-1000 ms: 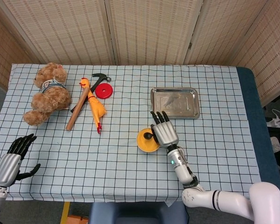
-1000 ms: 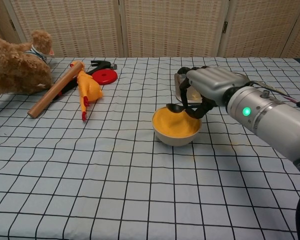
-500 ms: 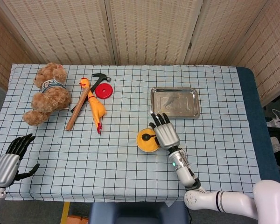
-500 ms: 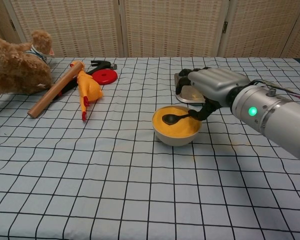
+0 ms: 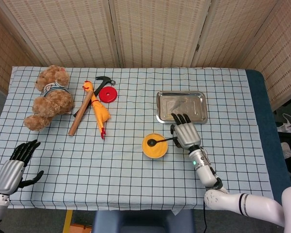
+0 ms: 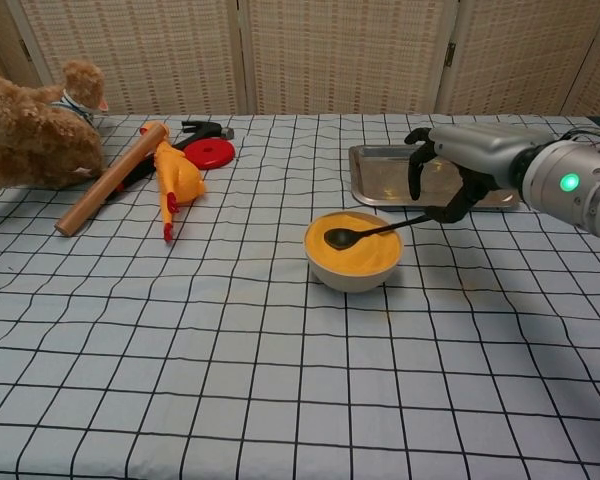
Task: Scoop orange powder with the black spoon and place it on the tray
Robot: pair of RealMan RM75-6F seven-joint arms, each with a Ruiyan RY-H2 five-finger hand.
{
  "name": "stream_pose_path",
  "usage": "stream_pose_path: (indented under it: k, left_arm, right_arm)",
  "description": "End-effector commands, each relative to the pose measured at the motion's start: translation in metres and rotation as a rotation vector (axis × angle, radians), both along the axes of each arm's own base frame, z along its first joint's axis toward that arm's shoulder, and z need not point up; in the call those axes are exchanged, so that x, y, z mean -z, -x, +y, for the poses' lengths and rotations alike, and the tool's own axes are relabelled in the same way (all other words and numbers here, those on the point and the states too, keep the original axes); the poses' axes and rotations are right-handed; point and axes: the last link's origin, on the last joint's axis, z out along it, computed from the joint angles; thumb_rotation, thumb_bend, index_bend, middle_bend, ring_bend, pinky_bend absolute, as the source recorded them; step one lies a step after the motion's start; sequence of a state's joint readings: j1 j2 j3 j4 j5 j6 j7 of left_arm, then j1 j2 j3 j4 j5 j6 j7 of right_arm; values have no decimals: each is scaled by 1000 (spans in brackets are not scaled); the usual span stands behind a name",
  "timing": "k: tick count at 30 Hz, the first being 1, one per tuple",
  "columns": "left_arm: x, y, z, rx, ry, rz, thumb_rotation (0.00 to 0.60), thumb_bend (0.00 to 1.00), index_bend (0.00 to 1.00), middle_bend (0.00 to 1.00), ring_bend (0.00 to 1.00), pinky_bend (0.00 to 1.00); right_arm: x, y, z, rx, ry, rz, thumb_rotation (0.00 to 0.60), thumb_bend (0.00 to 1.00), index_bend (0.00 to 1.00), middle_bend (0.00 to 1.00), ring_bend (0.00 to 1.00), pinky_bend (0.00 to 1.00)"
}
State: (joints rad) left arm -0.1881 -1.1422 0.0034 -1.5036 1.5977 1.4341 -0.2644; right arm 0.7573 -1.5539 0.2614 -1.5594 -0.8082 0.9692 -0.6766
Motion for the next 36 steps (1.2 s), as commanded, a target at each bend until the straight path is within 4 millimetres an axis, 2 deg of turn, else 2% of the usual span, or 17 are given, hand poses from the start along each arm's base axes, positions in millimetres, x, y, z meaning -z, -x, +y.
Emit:
stream_pose_path:
  k: [1,20,36]
  left_arm:
    - [1,0,1,-2,3,3,600,332,0,0,0,46]
    - [2,2,2,-7,9,0,600,337,0,0,0,47]
    - [1,2,1,-6,7,-3,600,337,0,0,0,46]
  right_arm:
    - [-5,-4,-9,15,-35,15,600,326,481,0,0,0]
    - [-6,-2,-26,110,-155,38,600,325,474,0,0,0]
    - [-4,-4,-27,123,-171,36,600,326,528,0,0,0]
